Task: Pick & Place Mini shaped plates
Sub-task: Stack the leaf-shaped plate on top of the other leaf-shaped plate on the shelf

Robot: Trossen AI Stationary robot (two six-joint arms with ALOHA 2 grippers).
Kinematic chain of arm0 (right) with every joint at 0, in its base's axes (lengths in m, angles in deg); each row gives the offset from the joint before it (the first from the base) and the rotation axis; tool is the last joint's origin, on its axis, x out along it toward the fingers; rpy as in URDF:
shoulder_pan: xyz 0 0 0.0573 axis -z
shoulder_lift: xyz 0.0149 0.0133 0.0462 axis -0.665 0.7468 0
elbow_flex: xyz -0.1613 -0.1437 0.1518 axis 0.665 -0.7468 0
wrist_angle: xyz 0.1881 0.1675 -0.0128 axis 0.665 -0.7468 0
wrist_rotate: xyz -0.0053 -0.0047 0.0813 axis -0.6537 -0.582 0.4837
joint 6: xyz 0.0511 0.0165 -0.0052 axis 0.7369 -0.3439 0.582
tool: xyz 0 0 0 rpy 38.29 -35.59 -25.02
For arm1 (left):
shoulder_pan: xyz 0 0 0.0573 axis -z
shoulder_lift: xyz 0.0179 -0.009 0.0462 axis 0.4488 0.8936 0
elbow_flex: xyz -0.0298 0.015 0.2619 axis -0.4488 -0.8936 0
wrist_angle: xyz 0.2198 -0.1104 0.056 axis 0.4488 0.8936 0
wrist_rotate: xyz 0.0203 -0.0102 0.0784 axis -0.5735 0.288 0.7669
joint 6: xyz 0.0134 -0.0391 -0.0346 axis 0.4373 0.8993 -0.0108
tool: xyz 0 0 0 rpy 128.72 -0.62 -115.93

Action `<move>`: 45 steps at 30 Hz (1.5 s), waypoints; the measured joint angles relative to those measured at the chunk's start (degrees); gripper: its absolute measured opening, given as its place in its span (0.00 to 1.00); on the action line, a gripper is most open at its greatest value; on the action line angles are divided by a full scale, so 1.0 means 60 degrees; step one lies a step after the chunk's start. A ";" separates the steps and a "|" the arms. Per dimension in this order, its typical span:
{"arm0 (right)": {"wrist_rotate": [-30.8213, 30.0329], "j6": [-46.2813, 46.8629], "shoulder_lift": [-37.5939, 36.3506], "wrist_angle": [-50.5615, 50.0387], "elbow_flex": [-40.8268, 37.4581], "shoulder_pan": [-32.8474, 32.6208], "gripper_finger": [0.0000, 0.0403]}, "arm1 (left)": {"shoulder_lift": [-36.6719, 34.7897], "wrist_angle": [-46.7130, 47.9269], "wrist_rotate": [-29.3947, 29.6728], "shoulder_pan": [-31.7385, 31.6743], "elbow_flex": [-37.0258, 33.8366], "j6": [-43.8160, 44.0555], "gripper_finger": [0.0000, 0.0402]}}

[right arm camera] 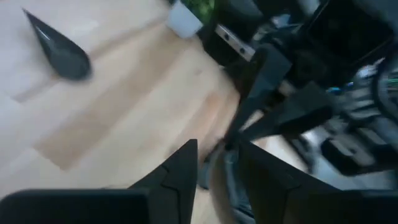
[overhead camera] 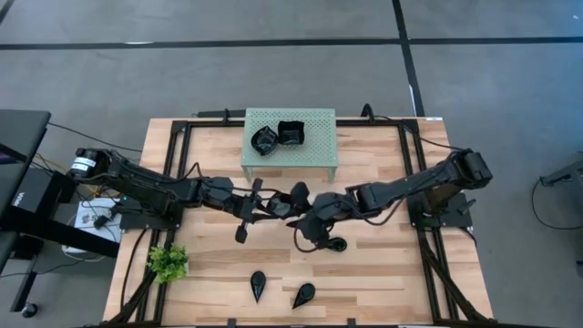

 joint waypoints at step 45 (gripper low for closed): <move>0.1179 0.6987 0.0167 -0.1962 -0.1534 -0.0544 0.28 | -0.0502 0.5725 -0.5281 -0.7760 0.2353 -0.4367 0.04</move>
